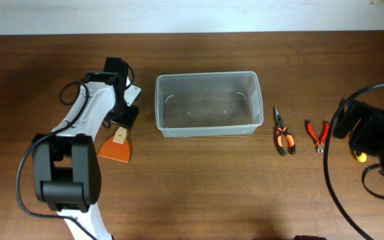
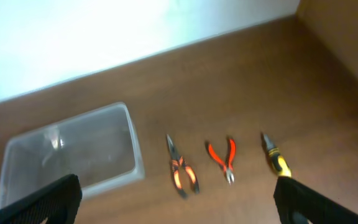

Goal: Pack container
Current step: 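Grasp the orange scraper by its wooden handle with the left gripper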

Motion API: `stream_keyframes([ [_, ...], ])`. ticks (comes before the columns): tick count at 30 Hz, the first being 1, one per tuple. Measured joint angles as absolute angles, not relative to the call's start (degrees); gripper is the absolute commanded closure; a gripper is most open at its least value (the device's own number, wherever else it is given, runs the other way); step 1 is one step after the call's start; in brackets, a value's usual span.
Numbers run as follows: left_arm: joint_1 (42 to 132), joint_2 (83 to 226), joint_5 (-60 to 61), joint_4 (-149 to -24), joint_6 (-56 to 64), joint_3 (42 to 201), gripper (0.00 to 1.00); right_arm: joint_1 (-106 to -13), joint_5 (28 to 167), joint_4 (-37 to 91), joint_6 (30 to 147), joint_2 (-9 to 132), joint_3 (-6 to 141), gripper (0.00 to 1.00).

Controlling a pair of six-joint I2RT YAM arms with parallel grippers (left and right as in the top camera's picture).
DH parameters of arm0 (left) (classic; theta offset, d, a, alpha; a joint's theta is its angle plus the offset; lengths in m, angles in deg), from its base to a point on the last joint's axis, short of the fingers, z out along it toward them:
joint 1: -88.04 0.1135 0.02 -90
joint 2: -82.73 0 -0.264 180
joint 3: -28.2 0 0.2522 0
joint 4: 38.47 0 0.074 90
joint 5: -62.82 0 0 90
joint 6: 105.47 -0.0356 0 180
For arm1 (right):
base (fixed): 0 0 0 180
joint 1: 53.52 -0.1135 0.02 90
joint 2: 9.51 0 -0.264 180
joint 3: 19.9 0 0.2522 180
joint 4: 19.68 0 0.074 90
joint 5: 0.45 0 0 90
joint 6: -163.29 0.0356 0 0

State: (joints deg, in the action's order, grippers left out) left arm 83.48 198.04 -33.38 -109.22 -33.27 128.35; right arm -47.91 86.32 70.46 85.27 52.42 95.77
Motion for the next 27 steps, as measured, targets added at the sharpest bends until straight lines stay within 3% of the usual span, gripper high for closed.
stream_keyframes([
  [12,83.7,199.0,-33.4,-113.7,-33.6,127.5,0.36,-47.9,82.7,76.7,85.3,54.8,95.8,0.01],
  [27,83.7,199.0,-33.4,-107.9,-33.5,121.9,0.37,-47.9,81.8,78.1,85.3,56.7,95.8,0.01],
])
